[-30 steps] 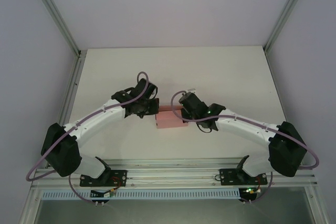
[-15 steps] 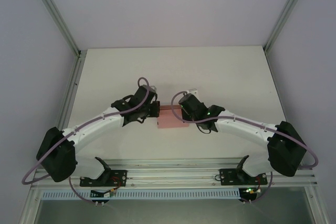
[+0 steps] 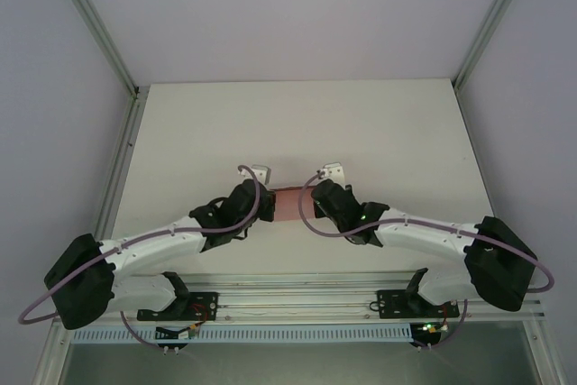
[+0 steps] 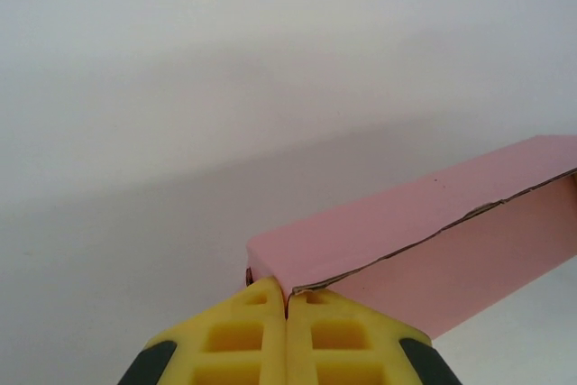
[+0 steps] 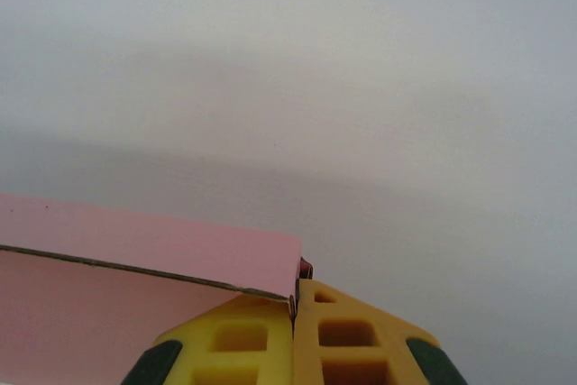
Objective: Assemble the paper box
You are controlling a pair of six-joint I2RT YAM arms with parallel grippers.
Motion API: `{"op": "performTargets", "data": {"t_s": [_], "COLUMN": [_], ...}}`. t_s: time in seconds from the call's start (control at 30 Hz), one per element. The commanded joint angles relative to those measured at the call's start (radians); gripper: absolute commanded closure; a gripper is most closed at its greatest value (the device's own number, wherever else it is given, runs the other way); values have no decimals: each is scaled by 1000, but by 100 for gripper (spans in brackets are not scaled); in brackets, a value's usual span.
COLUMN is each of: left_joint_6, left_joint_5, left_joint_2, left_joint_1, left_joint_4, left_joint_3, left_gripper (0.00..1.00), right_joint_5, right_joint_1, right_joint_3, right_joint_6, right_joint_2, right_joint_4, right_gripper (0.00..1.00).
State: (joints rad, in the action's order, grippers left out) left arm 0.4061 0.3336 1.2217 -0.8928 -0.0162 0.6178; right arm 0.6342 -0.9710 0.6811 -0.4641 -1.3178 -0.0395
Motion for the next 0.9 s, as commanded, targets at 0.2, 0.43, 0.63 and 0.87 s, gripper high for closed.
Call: {"op": "performTargets", "data": {"t_s": [0.2, 0.43, 0.63, 0.87], "left_joint_6": [62, 130, 257, 489], "left_joint_5": [-158, -127, -131, -104], "left_joint_2": [72, -69, -135, -128], "left_joint_1": [-73, -74, -74, 19], "left_joint_4": [48, 174, 333, 533], "left_joint_3": [-136, -42, 83, 176], "left_gripper": [100, 49, 17, 0], "right_joint_5": [-160, -118, -97, -109], "right_joint_1": [-62, -69, -71, -75], "right_joint_3": [-130, -114, -99, -83], "right_joint_6": [-67, -40, -32, -22], "right_joint_2": [-39, -16, -19, -38], "right_joint_4": [5, -18, -37, -37], "right_gripper": [100, 100, 100, 100]}}
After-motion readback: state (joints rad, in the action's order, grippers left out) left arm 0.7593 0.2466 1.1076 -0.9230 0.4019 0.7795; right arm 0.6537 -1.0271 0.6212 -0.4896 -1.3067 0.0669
